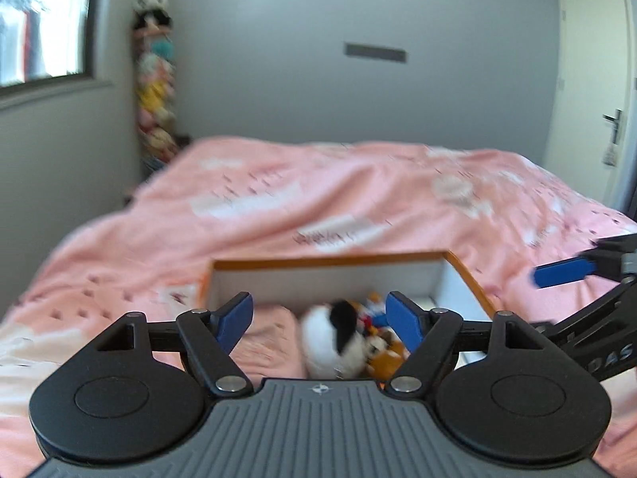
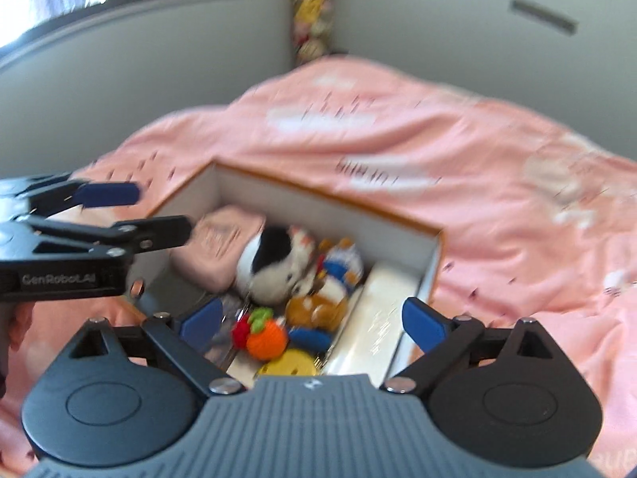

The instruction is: Organize objects

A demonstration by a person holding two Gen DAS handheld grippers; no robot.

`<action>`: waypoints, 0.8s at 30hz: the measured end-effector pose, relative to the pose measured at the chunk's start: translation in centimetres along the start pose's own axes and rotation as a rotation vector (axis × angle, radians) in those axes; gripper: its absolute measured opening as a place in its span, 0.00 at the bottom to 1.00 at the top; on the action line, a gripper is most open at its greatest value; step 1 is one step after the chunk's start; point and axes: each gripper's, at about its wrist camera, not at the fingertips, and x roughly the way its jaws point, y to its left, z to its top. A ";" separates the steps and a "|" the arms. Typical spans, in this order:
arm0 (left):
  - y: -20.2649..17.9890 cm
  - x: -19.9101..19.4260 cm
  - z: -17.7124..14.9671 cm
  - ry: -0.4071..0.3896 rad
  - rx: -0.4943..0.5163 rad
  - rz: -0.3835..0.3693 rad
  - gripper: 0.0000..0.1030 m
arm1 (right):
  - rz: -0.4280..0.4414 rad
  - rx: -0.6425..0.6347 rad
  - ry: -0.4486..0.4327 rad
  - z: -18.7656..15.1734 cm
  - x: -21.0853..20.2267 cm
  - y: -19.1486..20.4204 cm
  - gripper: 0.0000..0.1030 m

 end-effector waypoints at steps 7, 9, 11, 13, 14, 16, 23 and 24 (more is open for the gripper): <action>0.2 -2.6 -0.1 -0.090 0.011 0.106 0.95 | -0.099 0.135 -0.210 -1.1 -3.3 0.5 0.99; 0.4 -3.0 -0.4 -0.104 0.003 0.107 0.95 | -0.102 0.164 -0.254 -1.3 -4.0 1.0 0.99; 0.6 -3.2 -0.7 -0.104 -0.009 0.113 0.95 | -0.109 0.177 -0.294 -1.7 -4.7 1.5 0.99; 0.7 -3.2 -1.1 -0.100 -0.011 0.120 0.95 | -0.123 0.184 -0.335 -2.3 -5.5 2.0 0.99; 0.7 -3.1 -1.3 -0.096 -0.006 0.123 0.95 | -0.134 0.188 -0.353 -2.7 -5.7 2.3 0.99; 0.6 -3.0 -1.8 -0.091 -0.001 0.129 0.95 | -0.155 0.193 -0.380 -3.4 -5.9 2.8 0.99; 0.4 -1.9 -3.4 -0.027 -0.015 0.106 0.95 | -0.176 0.198 -0.364 -5.1 -4.9 3.6 0.99; 0.3 -1.8 -3.5 -0.024 -0.010 0.111 0.95 | -0.174 0.194 -0.354 -5.3 -4.8 3.7 0.99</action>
